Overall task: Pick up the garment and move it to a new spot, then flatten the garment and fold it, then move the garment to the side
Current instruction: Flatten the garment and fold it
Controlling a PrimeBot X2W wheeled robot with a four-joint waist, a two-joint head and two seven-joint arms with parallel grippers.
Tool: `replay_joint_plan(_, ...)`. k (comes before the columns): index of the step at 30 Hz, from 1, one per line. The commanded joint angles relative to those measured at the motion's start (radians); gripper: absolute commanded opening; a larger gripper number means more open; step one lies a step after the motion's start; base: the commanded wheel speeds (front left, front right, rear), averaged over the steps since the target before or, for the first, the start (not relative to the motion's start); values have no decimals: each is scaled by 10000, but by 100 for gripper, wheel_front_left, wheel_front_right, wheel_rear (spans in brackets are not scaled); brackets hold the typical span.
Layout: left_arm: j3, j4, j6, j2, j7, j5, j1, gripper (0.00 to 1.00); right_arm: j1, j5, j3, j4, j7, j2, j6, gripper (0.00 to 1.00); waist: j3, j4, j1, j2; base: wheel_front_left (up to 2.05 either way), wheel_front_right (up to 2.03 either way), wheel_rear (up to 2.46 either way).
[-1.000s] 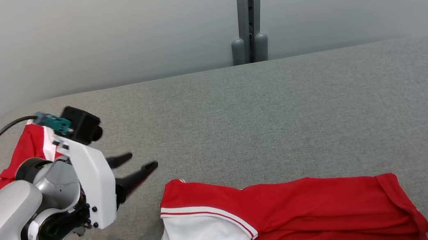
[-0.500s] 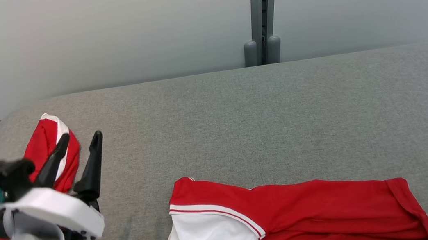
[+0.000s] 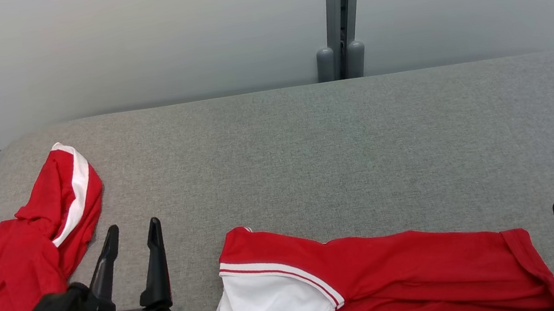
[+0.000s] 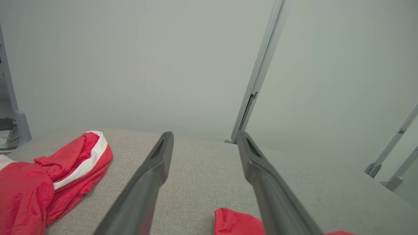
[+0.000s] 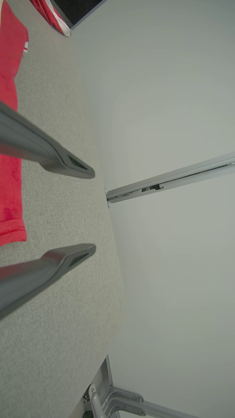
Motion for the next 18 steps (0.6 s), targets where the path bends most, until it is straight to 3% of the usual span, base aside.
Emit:
replay_joint_plan(1, 178, 94, -141, -136, -14, 248, 214, 100, 106, 77, 14, 44, -120, -124, 4, 100, 4, 11, 0, -1, 0, 0, 0)
replay_joint_plan(6, 836, 463, -891, -1008, -16, 1199, 672, 100, 134, 128, 5, 255, -191, -206, 4, 100, 24, -21, 0, -1, 0, 0, 0)
replay_joint_plan(12, 1256, 835, -1604, -1553, -16, 1787, 760, 100, -19, 203, -92, 481, 141, -419, 4, 100, -22, -87, 0, -1, 0, 0, 0)
replay_joint_plan(18, 1425, 1048, -2016, -1863, -17, 2147, 600, 100, -122, 696, -223, 1366, 1607, -559, 4, 100, 74, -111, 0, -1, 0, 0, 0)
